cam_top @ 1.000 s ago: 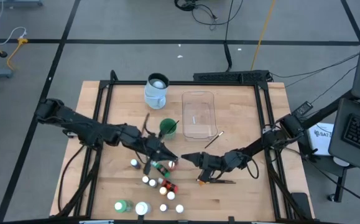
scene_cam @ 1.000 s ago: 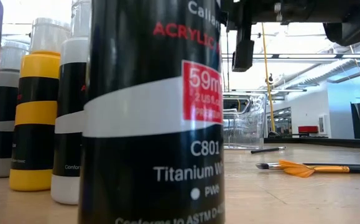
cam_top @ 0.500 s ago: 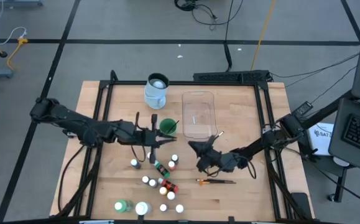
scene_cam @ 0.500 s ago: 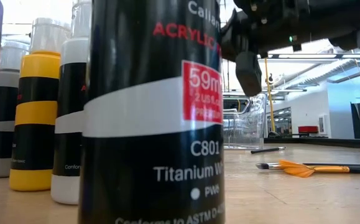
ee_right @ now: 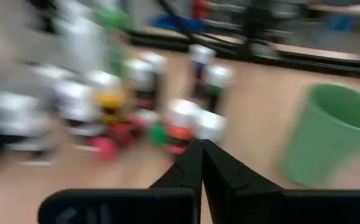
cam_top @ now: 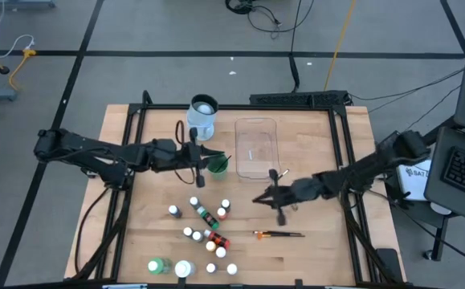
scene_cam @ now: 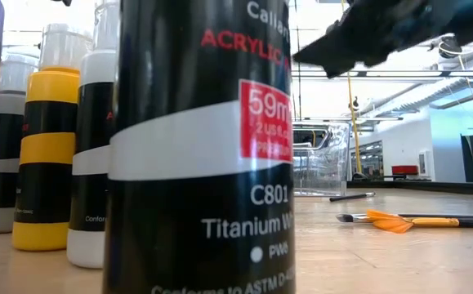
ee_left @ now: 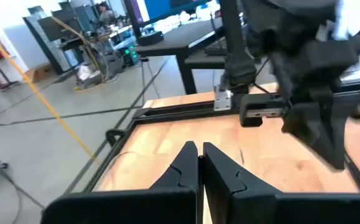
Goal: Pick & Place Paint Supplies
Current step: Put the yellow paintbrush into the green cup
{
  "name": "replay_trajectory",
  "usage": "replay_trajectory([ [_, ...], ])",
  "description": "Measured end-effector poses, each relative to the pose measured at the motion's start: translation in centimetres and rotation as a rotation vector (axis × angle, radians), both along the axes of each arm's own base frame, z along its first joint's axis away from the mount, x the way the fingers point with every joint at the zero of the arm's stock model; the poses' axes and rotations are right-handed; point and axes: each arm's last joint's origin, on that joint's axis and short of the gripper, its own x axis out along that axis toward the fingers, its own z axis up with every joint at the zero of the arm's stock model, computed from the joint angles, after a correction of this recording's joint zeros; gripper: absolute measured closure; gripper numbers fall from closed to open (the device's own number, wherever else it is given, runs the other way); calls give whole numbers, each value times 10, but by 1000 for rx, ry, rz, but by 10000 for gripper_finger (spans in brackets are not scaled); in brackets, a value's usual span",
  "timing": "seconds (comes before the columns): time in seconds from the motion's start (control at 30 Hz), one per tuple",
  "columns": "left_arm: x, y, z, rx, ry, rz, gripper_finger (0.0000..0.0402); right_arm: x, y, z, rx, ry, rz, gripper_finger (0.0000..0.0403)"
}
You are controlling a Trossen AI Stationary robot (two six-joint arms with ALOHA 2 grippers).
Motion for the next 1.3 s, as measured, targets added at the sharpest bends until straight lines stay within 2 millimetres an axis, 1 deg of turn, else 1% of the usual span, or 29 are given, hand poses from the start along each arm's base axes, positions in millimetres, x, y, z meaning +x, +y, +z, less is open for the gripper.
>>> replay_trajectory([
  [0.1,-2,1,-15,-9,13,2,401,-15,-6,10,96,-87,132,403],
  [0.17,-4,3,-19,-24,-26,9,401,-28,-14,8,124,-168,143,403],
  [0.23,-7,5,-27,-43,-35,17,401,-41,-26,1,153,-252,108,403],
  [0.3,-9,8,-36,-63,-31,30,401,-57,-38,-9,176,-320,76,403],
  [0.4,-11,12,-39,-96,-45,51,401,-79,-52,-27,222,-392,42,403],
  [0.47,-12,14,-44,-117,-37,55,401,-93,-58,-37,251,-416,20,403],
  [0.5,-13,15,-48,-121,-24,53,401,-95,-59,-37,257,-430,18,403],
  [0.53,-11,15,-52,-123,-21,50,401,-97,-59,-33,259,-476,21,403],
  [0.6,-11,16,-58,-124,-21,55,401,-98,-59,-32,236,-501,21,403],
  [0.7,-7,20,-63,-138,-29,68,401,-96,-60,-40,189,-430,-13,403],
  [0.9,3,26,-84,-175,30,88,401,-94,-63,-44,134,-405,-128,403],
  [1.03,8,30,-95,-193,61,107,401,-94,-64,-44,116,-407,-142,403],
  [1.2,9,35,-100,-246,68,137,397,-94,-64,-43,100,-414,-138,403],
  [1.3,9,35,-100,-263,68,109,381,-94,-64,-43,97,-414,-136,403],
])
